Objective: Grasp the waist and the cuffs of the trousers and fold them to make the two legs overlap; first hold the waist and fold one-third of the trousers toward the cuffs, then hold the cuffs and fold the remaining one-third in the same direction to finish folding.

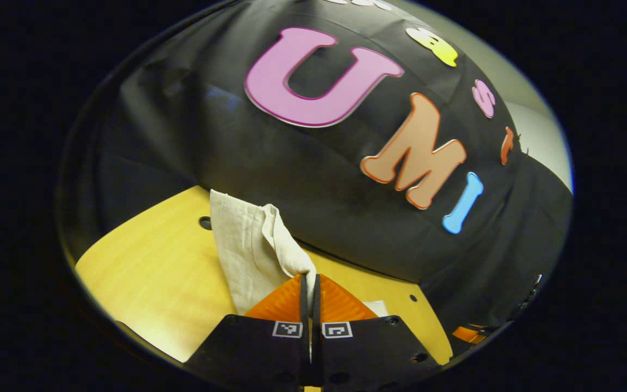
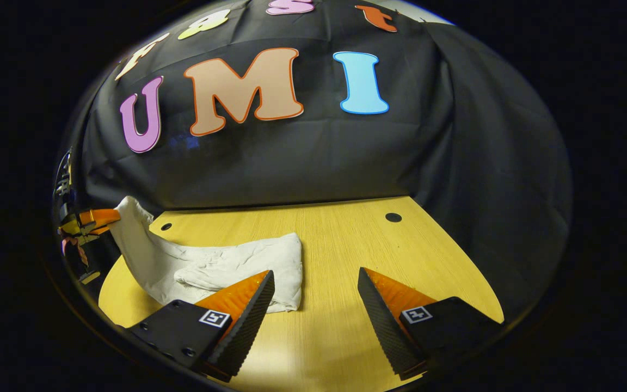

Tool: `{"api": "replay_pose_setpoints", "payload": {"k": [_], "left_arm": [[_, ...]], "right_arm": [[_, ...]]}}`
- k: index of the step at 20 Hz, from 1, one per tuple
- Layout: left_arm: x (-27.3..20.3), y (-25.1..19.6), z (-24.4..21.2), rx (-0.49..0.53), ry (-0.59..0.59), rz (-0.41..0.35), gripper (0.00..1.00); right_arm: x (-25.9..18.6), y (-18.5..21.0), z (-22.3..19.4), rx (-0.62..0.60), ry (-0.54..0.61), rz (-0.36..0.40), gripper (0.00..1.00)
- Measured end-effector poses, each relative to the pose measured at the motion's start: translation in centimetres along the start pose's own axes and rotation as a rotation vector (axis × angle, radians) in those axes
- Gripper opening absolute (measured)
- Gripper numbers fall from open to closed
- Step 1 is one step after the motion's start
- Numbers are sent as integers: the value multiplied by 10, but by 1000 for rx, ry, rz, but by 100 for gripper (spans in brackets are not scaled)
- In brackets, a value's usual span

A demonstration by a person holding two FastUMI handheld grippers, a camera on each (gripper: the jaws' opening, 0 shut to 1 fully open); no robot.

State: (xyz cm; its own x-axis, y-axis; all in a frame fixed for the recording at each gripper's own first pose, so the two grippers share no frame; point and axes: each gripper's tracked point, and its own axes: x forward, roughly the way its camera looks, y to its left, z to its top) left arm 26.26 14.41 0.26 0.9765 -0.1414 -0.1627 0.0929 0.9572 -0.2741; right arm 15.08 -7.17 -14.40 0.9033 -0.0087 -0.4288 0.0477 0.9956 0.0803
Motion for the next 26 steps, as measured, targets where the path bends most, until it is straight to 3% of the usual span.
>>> {"api": "replay_pose_setpoints", "payload": {"k": [7,8,9,10,13,14,15,16,18,19,20,22,26], "left_arm": [[32,-147,-48,142,93,-217,0],[36,-157,-70,183,132,-234,0],[39,-164,-89,228,162,-249,0],[44,-171,-109,274,194,-261,0],[53,-172,-174,423,314,-280,1],[50,-172,-196,457,355,-291,8],[49,-172,-211,477,396,-300,11],[45,-175,-228,480,438,-319,29],[44,-180,-239,472,484,-346,55],[40,-183,-246,475,498,-351,57],[40,-191,-258,480,508,-357,65],[31,-195,-253,488,492,-342,85],[8,-174,-222,452,434,-256,93]], "right_arm": [[-5,-51,5,29,-10,-17,97],[-6,-59,5,34,-9,-24,92],[-7,-66,5,37,-8,-29,97],[-10,-72,4,37,-8,-35,92],[-17,-83,2,34,-5,-42,92],[-19,-84,-2,34,1,-40,96],[-21,-85,-4,33,6,-38,92],[-23,-86,-7,31,12,-34,97],[-27,-79,-13,22,23,-17,96],[-29,-74,-14,19,26,-4,92],[-32,-68,-16,19,28,11,96],[-35,-53,-20,24,33,42,92],[-39,-26,-21,27,31,99,92]]}}
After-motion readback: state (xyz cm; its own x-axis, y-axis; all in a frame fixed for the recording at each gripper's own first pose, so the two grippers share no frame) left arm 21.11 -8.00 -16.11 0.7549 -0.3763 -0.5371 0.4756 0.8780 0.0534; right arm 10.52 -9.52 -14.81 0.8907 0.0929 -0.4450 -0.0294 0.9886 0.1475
